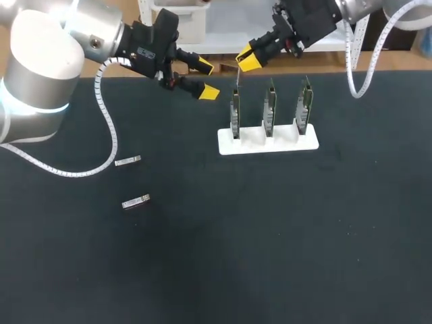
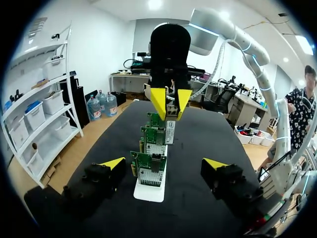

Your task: Pick up the optical module with the left hand, and insert it into the network port with the right hand.

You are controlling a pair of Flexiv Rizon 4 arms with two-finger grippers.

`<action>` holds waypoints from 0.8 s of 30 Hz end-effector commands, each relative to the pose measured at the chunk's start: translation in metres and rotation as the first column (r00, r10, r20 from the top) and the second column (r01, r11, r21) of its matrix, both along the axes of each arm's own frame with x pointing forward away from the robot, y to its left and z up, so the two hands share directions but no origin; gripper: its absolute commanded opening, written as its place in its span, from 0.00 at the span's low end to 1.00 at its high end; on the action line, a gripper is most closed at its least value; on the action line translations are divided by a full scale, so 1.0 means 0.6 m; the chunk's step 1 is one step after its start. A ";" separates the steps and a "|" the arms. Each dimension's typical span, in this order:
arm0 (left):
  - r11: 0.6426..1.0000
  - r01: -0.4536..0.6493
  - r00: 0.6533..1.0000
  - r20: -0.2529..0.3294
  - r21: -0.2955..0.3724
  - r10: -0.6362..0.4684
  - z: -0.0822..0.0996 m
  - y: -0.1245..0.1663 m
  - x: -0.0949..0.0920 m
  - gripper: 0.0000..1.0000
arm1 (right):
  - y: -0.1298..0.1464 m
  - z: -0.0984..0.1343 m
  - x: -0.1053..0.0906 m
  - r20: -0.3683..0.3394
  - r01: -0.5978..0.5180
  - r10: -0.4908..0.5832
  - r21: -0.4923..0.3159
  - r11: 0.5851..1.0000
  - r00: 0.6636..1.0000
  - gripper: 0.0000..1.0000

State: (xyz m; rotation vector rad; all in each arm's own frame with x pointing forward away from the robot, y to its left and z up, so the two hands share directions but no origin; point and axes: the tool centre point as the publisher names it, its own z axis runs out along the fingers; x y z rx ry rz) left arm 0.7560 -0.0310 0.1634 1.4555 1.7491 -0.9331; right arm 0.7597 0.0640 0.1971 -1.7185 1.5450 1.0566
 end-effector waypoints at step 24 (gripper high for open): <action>1.000 -0.001 1.000 -0.004 0.006 0.001 0.001 -0.002 0.002 1.00 | 0.018 -0.036 0.026 0.018 0.008 -0.007 -0.048 0.999 1.000 0.00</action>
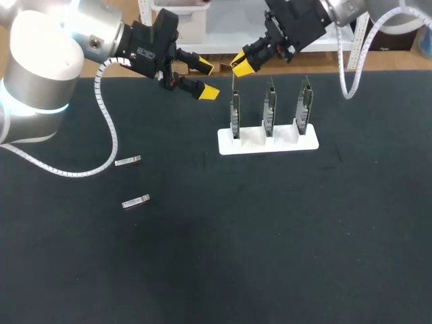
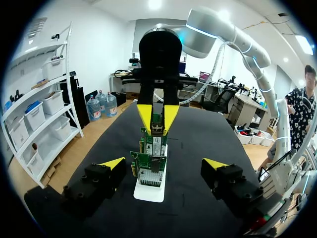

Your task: Pick up the optical module with the left hand, and insert it into the network port with the right hand.

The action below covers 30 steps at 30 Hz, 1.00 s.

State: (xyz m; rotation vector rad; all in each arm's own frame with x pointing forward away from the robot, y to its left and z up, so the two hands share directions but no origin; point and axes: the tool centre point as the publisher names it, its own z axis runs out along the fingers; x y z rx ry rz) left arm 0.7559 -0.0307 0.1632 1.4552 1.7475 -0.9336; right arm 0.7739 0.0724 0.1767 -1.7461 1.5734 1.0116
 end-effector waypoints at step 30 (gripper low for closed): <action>1.000 -0.001 1.000 -0.004 0.007 0.001 0.001 -0.002 0.002 1.00 | 0.001 -0.012 -0.006 0.024 -0.002 0.003 -0.019 1.000 1.000 0.00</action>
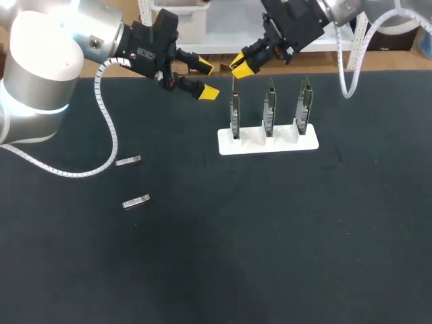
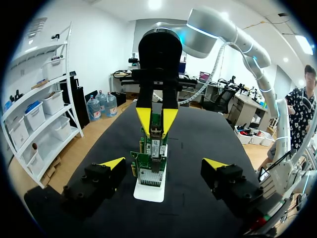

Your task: Pick up the optical module with the left hand, and insert it into the network port with the right hand.

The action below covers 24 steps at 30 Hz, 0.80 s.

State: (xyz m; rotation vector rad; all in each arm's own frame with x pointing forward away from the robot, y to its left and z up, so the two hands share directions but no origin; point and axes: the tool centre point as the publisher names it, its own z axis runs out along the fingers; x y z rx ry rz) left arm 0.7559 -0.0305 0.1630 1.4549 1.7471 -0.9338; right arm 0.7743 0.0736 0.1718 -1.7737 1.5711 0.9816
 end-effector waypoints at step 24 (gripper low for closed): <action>1.000 -0.001 1.000 -0.004 0.008 0.001 0.001 -0.002 0.002 1.00 | -0.006 -0.004 -0.008 0.040 0.031 -0.031 0.003 1.000 0.999 0.00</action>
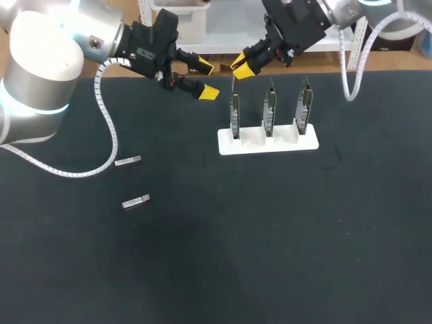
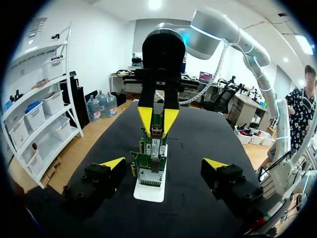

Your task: Pick up the optical module with the left hand, and insert it into the network port with the right hand.

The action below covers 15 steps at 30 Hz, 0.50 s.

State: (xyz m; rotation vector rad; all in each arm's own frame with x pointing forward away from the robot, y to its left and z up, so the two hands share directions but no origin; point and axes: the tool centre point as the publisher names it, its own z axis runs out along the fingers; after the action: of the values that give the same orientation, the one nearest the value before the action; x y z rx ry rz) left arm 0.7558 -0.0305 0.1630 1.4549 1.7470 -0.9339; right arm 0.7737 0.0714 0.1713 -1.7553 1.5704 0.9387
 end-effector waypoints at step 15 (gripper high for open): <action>1.000 -0.001 1.000 -0.005 0.008 0.001 0.001 -0.002 0.002 1.00 | -0.007 0.001 -0.011 0.019 0.004 -0.004 0.000 1.000 1.000 0.00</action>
State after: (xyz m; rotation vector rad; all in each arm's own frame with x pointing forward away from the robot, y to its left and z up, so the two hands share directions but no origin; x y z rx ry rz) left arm 0.7558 -0.0305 0.1630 1.4550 1.7470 -0.9339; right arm 0.7708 0.0671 0.1722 -1.7591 1.5600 0.9262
